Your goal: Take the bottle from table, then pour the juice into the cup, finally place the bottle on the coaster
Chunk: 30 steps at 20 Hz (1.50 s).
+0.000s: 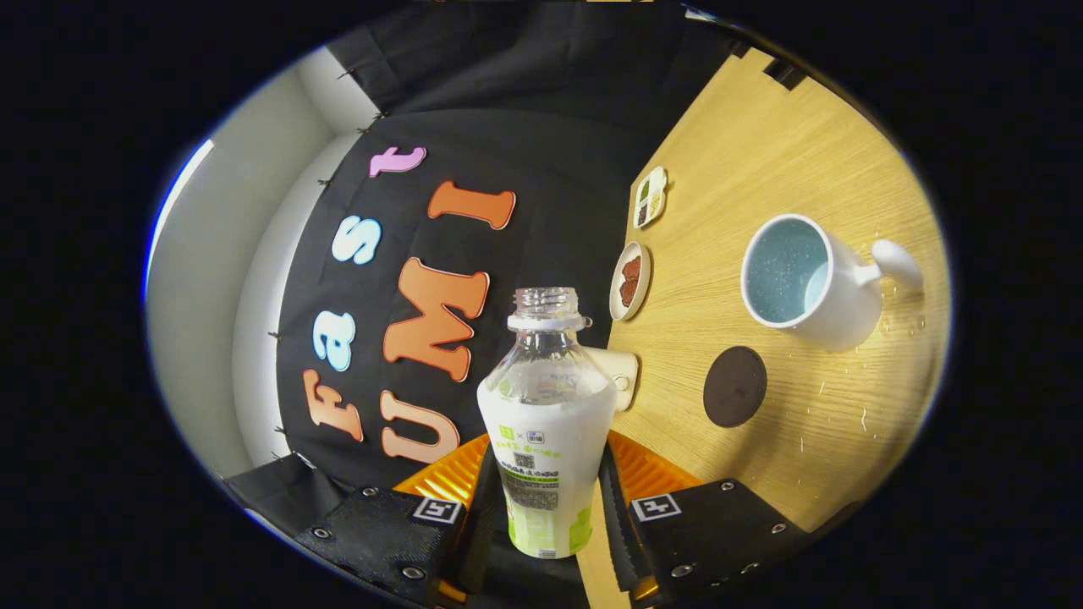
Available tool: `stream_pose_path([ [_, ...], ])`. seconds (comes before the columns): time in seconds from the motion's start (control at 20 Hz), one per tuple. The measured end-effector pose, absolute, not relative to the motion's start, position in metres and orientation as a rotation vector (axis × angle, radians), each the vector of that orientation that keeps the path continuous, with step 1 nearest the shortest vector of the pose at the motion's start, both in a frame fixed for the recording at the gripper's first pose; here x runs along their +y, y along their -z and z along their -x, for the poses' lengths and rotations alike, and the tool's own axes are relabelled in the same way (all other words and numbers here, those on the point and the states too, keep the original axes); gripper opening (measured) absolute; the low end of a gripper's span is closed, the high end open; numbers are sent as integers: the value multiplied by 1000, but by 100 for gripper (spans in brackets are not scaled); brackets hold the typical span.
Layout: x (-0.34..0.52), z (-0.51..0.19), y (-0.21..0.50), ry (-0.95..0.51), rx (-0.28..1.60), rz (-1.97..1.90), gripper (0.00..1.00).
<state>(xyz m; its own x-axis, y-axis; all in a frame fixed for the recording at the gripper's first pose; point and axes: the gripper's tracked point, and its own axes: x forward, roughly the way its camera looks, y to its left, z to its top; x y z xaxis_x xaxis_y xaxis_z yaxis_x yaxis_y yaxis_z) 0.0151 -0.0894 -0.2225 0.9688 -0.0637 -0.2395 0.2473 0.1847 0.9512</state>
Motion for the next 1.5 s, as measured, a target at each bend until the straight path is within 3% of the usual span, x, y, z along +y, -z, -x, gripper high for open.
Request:
stream_pose_path([
  [0.75,-94,-24,242,287,229,-1520,58],
  [1.0,-108,-28,226,295,116,-1674,58],
  [1.5,-112,-25,225,321,77,-1827,58],
])
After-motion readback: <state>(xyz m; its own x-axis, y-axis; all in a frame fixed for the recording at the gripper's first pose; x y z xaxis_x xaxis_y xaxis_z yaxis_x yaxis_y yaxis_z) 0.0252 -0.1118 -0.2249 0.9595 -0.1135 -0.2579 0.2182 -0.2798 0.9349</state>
